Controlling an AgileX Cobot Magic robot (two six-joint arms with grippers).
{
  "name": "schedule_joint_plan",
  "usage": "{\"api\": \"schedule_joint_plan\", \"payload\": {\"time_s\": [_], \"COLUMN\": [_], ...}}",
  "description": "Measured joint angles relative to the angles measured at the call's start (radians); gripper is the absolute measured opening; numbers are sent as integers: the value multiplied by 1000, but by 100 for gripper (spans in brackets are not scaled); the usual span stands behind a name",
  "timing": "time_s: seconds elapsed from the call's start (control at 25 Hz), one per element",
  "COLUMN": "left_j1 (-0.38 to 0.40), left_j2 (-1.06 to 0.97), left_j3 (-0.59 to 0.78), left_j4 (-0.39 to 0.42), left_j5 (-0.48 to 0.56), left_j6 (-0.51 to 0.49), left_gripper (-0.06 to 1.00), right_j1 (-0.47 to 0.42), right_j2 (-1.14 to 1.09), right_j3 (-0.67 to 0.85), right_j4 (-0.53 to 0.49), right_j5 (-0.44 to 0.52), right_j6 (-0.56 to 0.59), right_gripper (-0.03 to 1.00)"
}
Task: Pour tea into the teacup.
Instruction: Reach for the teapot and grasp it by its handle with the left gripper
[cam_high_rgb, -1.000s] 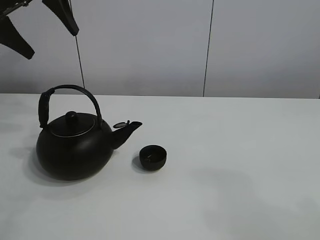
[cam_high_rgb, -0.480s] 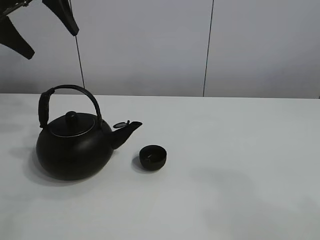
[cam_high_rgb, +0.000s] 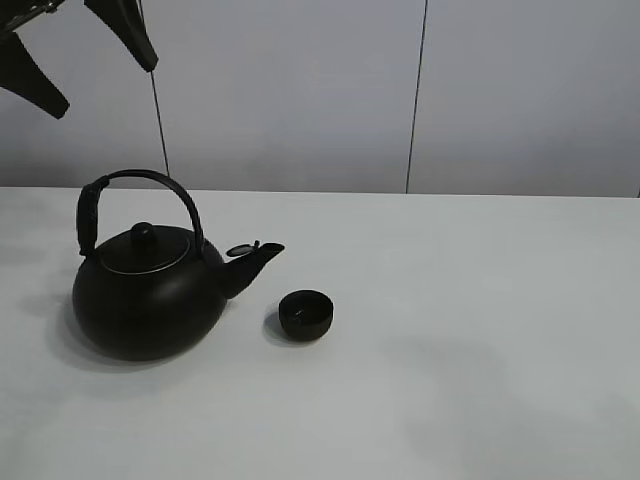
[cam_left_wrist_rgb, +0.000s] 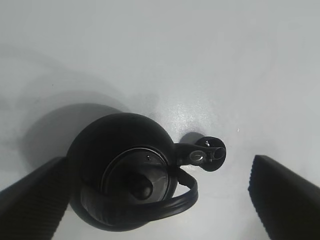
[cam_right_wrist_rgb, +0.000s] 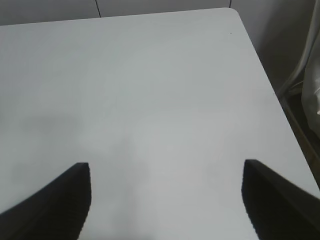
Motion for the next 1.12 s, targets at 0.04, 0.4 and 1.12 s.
{"api": "schedule_joint_plan", "payload": {"time_s": [0.04,0.4,1.12], "left_j1": [0,-10,-293], "left_j2": [-4,-243,-814], "left_j3": [0,21,1313], "left_j4": [0,1,27], "left_j5": [0,-218,-1698], "left_j6": [0,224,442], "left_gripper": [69,69,69], "right_j1": [0,0,0], "right_j2": [0,0,0], "right_j3": [0,0,0], "right_j4": [0,0,0], "right_j5": [0,0,-1], "right_j6": [0,0,0], "right_gripper": [57,57,57]}}
